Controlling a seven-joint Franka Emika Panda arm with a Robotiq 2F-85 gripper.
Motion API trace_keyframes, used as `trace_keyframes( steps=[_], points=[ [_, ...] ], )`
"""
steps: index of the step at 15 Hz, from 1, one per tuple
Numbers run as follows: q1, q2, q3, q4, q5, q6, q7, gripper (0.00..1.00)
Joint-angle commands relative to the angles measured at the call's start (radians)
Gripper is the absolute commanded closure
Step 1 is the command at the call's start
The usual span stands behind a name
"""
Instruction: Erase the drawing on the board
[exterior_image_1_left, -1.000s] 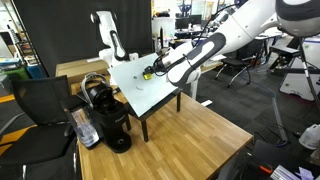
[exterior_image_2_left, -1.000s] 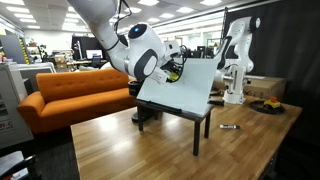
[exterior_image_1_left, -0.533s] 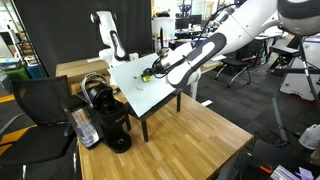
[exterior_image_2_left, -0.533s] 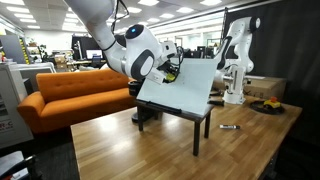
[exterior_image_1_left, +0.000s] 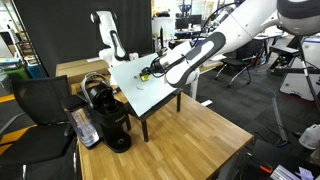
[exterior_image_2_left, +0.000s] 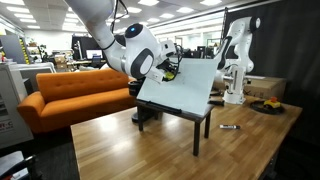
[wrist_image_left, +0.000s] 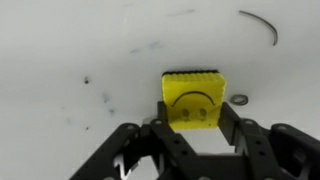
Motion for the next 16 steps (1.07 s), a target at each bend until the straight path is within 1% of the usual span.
trace_keyframes(
  steps=[1,7,11,16],
  points=[
    [0.023,0.0,-0.024,0.042,0.028,0.0,-0.023,0.73],
    [0.026,-0.002,-0.062,0.079,0.031,-0.001,-0.023,0.73],
    [0.034,-0.003,-0.083,0.068,0.03,-0.002,-0.022,0.73],
    [0.035,-0.013,-0.069,0.036,0.019,-0.001,-0.023,0.73]
  ],
)
